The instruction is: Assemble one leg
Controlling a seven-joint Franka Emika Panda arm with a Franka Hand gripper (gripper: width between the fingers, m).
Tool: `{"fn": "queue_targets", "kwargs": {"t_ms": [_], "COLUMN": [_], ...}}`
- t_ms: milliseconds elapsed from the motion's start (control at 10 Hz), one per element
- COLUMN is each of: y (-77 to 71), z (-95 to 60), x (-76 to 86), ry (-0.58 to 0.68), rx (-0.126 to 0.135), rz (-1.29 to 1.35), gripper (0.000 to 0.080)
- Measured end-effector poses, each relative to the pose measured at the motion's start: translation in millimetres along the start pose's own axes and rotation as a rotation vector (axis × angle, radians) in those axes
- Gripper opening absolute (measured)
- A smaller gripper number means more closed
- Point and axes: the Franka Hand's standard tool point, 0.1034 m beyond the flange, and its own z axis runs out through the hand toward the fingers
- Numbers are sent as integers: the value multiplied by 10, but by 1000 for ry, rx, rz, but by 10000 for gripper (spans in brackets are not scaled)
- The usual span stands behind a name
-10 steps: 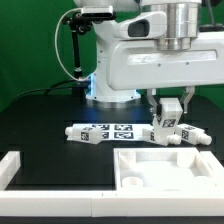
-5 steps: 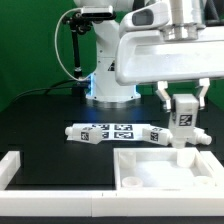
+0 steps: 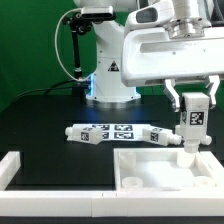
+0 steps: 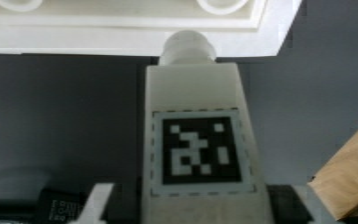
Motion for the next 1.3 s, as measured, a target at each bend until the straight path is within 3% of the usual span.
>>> {"fn": "queue_targets", "kwargs": {"t_ms": [400, 900, 1300], "y": [-199, -212, -242], "z": [350, 435, 571], "x": [-249, -251, -363], "ry": [-42, -33, -46], "rx": [9, 7, 6], "rz": [-16, -21, -28], "gripper": [285, 285, 285]}}
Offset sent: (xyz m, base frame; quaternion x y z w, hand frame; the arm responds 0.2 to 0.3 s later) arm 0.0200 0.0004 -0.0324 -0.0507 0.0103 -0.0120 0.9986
